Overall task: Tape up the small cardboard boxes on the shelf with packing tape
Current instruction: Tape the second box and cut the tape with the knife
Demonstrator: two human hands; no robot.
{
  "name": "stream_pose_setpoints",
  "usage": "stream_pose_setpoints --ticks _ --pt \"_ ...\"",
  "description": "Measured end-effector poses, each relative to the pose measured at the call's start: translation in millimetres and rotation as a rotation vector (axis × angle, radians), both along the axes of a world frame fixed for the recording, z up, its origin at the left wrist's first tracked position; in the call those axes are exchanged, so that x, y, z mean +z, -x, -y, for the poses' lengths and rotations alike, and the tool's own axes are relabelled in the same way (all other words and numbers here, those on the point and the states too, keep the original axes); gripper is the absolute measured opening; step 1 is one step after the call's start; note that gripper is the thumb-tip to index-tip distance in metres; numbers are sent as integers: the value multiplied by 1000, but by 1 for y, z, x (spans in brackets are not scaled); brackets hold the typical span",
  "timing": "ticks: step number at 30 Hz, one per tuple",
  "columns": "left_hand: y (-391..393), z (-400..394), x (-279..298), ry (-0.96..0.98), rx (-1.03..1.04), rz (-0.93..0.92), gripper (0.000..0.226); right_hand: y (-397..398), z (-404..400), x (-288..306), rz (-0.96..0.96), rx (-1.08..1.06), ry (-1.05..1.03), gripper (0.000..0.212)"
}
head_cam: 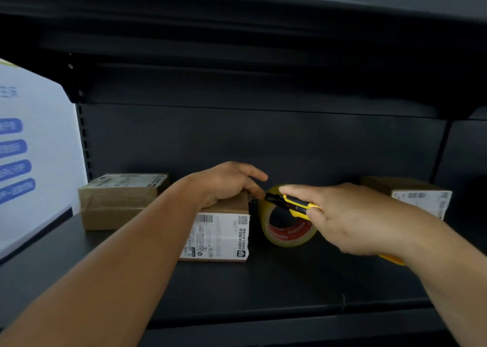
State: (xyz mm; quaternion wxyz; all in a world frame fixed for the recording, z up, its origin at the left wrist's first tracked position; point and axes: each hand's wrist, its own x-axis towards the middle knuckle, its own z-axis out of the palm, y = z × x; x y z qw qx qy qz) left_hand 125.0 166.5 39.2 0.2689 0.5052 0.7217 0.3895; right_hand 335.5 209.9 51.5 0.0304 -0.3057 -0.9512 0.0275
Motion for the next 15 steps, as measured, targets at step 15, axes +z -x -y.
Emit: stream_pose_setpoints --ticks 15 --pt "-3 3 2 6 -16 -13 39 32 8 3 130 -23 -94 62"
